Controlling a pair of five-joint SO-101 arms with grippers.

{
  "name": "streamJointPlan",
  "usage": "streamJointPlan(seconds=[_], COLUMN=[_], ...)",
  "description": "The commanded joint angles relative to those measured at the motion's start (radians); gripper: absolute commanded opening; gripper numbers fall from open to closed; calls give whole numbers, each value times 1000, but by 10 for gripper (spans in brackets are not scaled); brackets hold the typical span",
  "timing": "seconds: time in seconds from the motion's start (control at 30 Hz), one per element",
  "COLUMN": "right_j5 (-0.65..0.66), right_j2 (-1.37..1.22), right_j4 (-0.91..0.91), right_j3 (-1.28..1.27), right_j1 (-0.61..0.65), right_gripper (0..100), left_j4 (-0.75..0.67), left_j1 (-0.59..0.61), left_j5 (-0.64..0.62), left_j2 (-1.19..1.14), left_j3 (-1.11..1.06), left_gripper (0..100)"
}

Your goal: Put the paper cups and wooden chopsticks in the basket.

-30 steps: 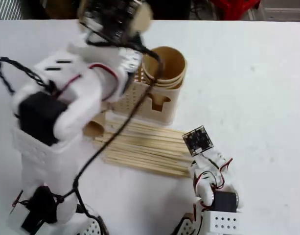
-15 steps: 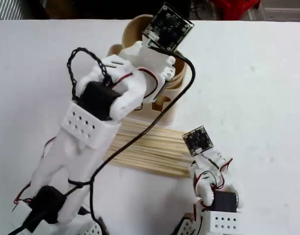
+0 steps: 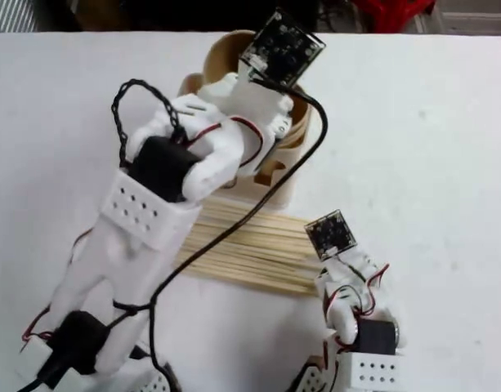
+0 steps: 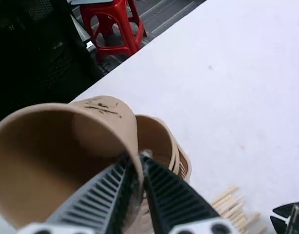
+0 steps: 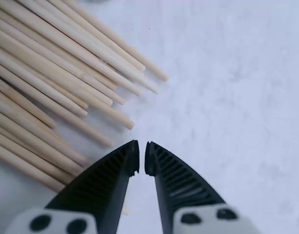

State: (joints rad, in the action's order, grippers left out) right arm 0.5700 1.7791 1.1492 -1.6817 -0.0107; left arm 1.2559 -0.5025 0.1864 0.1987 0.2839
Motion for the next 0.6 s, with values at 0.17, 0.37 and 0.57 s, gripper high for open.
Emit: streamJointPlan(seconds=[0.17, 0.37, 0.57], right_j5=[11, 11, 11], right_j2=[10, 10, 10], right_j4=[-21, -21, -21], right_j3=[-9, -9, -9], right_j1=[-2, -2, -2], right_gripper=[42, 42, 42], left_j4=[198, 196, 193], left_j1=[-58, -64, -67], left_j5=[118, 120, 198], left_j2=[56, 48, -5], left_j3=[124, 124, 135], left_gripper=[24, 24, 170])
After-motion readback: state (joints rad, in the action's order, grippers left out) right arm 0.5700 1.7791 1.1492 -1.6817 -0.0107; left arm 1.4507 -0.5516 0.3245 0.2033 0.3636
